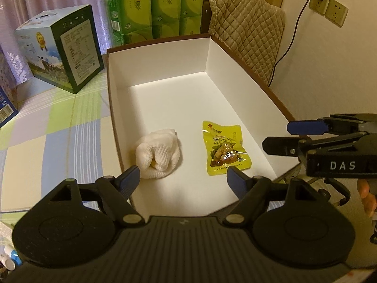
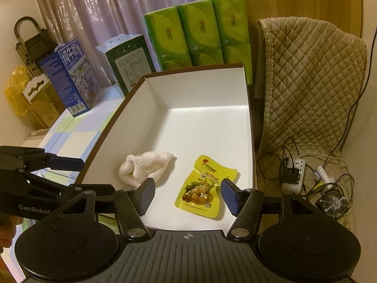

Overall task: Organize objects
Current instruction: 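Withdraw both tools from the box back toward the remaining items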

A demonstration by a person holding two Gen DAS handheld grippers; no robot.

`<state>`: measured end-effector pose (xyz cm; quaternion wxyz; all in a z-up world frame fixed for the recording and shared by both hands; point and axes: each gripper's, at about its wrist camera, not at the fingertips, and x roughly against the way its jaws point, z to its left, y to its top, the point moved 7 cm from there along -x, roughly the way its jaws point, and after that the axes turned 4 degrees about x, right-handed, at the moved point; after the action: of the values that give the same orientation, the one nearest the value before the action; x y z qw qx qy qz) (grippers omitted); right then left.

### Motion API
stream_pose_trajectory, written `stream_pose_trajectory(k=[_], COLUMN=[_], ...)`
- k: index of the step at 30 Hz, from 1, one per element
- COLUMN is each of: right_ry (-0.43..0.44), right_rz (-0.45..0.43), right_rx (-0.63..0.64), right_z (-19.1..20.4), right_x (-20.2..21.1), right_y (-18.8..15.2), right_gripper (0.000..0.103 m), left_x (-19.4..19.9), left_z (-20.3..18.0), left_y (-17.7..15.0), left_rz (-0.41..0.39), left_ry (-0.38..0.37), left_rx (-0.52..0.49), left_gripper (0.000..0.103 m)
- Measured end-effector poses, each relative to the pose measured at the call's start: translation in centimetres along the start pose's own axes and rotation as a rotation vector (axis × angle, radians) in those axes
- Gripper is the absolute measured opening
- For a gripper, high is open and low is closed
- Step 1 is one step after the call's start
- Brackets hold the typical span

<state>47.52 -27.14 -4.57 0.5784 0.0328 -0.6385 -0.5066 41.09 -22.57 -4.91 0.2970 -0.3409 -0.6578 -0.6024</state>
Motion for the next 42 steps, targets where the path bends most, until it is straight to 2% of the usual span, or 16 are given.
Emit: stream_pose_trajectory(k=[12, 21, 33, 42], right_ry=[-0.034, -0.058, -0.044, -0.044], right_rz=[-0.042, -0.053, -0.028, 0.013], right_rx=[-0.039, -0.082, -0.134, -0.133], right_z=[3.3, 7.8, 13.7, 18.0], right_x=[3.8, 6.5, 7.0, 5.6], right_y=[-1.5, -3.6, -6.4, -8.2], right_gripper=[0.059, 0.059, 0.059, 0.059], left_x=[5.2, 9.7, 14.3, 15.7], left_z=[1.1, 4.2, 9.4, 13.9], left_y=[-2.5, -5.6, -10.2, -13.5], left_rz=[-0.049, -0.075, -0.077, -0.049], left_ry=[-0.036, -0.071, -0.087, -0.069], left_rx=[-0.006, -0.005, 0.024, 0.075], left_gripper=[0.078, 0.078, 0.078, 0.078])
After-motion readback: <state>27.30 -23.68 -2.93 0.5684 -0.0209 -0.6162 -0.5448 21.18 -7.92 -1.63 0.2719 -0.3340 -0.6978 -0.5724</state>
